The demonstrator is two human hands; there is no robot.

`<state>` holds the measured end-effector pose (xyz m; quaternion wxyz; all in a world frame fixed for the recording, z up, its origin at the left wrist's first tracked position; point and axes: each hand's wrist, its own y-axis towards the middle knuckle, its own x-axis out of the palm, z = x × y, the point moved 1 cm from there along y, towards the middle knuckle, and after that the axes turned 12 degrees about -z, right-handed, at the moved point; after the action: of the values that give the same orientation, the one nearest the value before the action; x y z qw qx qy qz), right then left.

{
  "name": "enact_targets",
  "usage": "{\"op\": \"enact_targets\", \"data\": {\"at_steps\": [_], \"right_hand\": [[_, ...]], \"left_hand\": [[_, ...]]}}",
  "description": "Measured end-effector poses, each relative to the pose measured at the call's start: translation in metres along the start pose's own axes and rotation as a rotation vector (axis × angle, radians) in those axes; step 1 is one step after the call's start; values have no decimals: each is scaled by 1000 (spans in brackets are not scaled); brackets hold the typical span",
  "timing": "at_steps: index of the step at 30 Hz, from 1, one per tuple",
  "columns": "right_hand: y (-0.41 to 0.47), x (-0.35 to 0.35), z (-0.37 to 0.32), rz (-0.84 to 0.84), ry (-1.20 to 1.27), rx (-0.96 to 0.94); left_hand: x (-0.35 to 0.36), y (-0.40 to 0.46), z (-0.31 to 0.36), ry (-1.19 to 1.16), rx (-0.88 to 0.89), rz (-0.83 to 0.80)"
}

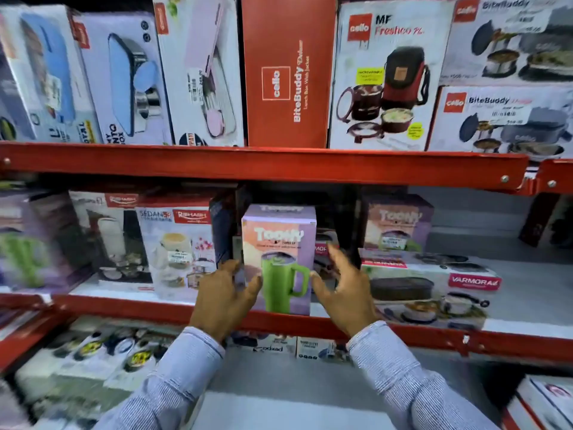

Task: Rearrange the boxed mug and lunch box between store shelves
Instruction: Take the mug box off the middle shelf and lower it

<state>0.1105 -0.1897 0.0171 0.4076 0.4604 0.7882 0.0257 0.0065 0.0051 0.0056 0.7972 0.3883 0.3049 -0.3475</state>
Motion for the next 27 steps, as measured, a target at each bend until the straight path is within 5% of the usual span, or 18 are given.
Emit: {"op": "enact_targets", "data": {"at_steps": [6,15,21,27], "right_hand": [[12,21,21,-194,237,148],[-41,-8,0,117,341,-157],[-111,-27,11,245,55,-315],[-177,6,77,146,121,-159]], "left_hand": [[20,6,-5,-268,-56,-120],[-4,-41,26,-529,236,173],[1,-97,27,-346,398,239],[52,-150,4,-372,389,12]]}}
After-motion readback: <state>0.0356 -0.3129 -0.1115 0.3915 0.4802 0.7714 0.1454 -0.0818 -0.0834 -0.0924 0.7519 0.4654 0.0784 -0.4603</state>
